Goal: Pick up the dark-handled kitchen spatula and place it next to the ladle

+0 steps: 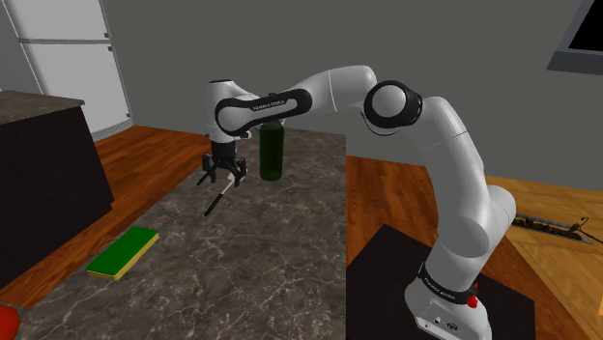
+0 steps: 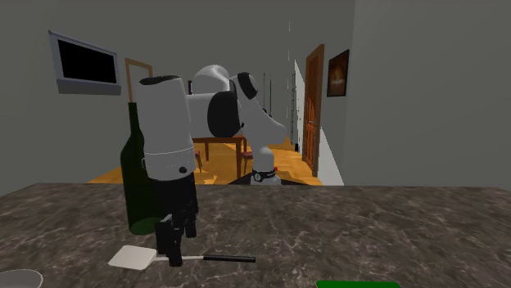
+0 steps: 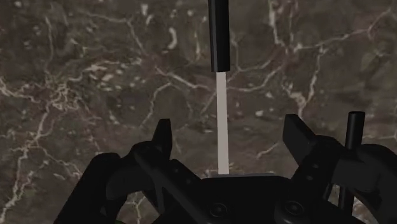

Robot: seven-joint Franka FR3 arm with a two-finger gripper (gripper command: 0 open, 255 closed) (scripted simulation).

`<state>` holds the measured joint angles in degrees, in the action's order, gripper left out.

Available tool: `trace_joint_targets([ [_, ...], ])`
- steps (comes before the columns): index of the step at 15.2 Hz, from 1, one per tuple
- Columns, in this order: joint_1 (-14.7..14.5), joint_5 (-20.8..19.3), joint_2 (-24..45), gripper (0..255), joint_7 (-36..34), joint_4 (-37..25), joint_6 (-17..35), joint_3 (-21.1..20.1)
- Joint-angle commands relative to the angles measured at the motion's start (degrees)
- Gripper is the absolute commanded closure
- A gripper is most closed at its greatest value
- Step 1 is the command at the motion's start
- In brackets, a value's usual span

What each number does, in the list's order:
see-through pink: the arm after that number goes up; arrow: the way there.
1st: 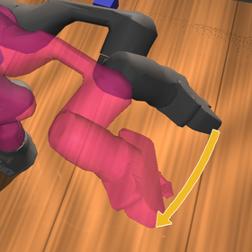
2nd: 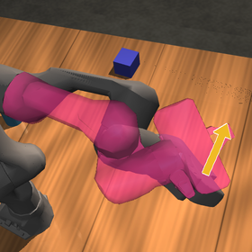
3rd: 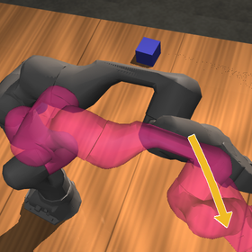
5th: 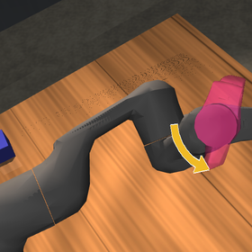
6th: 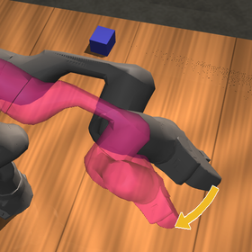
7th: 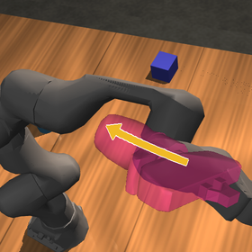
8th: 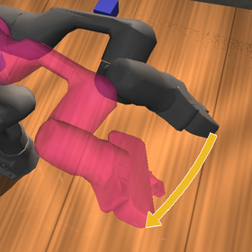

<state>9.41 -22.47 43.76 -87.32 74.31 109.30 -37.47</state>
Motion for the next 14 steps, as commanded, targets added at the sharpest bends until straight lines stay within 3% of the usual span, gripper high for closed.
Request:
trace_joint_targets([
  [1,0.0,0.0,0.0,0,0.0,0.0,0.0,0.0],
  [6,-0.5,1.1,-1.6,0,1.0,-5.0,-6.2,-0.7],
  [14,-0.5,1.1,-1.6,0,1.0,-5.0,-6.1,-0.7],
])
